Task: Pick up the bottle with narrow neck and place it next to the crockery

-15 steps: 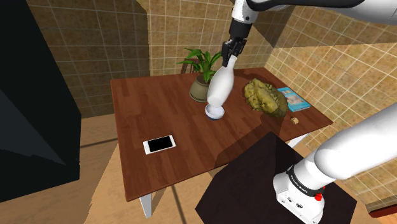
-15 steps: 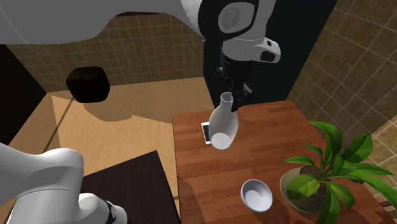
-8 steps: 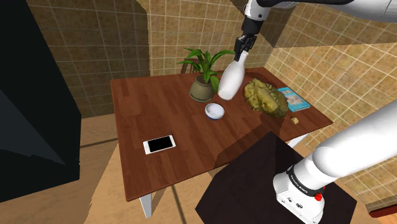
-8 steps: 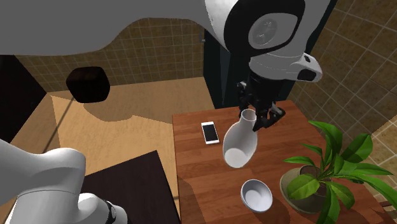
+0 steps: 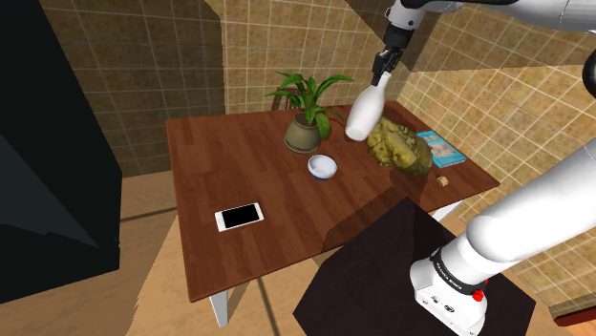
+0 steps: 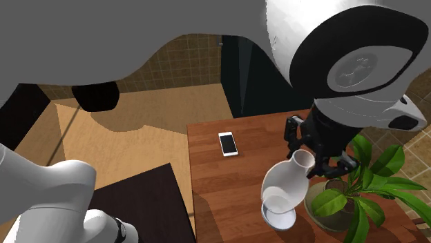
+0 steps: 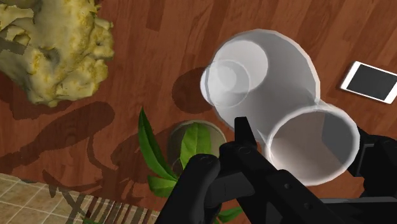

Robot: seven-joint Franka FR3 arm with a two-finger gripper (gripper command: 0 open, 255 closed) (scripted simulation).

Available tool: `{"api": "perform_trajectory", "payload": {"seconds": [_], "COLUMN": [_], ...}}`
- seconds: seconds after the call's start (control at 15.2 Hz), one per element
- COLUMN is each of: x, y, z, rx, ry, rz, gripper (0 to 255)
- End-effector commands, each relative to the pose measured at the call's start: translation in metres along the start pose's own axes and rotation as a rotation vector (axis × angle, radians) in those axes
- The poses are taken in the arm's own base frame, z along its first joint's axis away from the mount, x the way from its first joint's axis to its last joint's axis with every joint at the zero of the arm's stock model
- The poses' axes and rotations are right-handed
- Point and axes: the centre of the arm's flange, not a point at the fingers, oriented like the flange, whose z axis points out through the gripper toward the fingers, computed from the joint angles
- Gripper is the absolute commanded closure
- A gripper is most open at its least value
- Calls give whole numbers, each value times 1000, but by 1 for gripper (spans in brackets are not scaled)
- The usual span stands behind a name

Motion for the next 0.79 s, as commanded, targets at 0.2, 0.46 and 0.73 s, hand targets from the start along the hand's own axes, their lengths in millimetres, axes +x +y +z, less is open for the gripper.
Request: {"api": "perform_trajectory", "payload": {"seconds": [0.2, 0.46, 0.73], "x": [-4, -6, -9], "y": [67, 120, 172], "z": [0, -1, -3], "rx": [-1, -1, -1], "ry": [1, 1, 1], "rz": [-1, -1, -1], "gripper": [255, 255, 255]}}
